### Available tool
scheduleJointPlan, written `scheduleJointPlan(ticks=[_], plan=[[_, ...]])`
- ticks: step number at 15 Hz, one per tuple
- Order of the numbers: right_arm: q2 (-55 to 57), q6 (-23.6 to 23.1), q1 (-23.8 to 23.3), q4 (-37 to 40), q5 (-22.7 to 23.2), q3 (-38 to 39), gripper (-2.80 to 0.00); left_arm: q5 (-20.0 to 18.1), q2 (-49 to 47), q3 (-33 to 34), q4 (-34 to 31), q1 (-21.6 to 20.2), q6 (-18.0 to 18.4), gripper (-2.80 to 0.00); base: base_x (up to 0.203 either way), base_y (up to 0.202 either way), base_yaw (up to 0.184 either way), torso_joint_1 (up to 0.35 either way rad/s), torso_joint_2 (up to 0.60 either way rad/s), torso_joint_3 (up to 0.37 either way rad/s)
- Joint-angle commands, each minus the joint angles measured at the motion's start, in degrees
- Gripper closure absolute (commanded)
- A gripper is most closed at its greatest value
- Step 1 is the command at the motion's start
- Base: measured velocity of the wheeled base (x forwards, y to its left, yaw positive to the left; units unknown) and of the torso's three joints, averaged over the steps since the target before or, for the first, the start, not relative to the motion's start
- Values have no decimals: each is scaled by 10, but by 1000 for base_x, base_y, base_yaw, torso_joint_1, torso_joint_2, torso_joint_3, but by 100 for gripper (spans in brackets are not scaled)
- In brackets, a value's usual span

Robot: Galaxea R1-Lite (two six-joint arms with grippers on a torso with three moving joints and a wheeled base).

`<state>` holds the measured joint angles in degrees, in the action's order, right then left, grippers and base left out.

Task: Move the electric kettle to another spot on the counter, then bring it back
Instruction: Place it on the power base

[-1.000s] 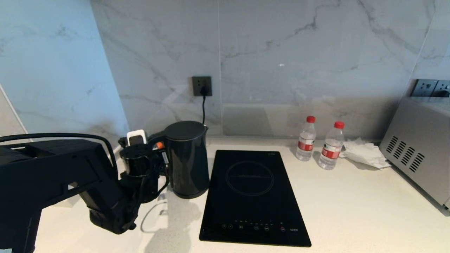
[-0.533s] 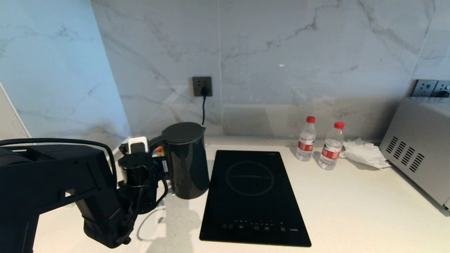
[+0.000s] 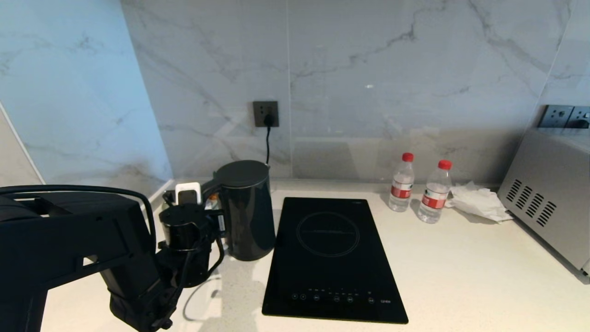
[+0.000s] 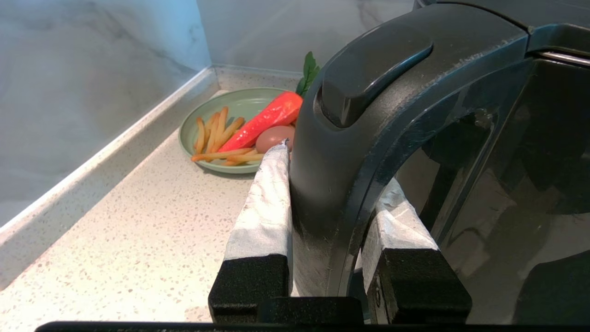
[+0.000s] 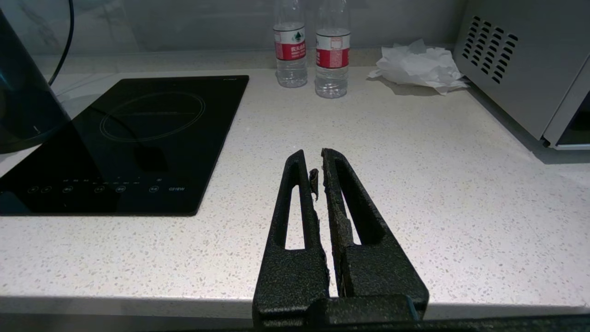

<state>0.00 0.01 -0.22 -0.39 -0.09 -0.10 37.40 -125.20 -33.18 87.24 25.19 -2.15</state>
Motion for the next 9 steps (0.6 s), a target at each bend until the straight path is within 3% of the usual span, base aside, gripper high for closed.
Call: scheduleJointPlan(ticks=[1,8,9], plan=[[0,0,0,0,0,0,0,0,-5,-1,4,0,-1,0,0,0,0,0,0,0],[0,0,0,0,0,0,0,0,-1,-1,3,1,-1,0,0,0,0,0,0,0],[0,0,0,0,0,0,0,0,-1,-2,3,1,-1,-280,0,0,0,0,0,0]])
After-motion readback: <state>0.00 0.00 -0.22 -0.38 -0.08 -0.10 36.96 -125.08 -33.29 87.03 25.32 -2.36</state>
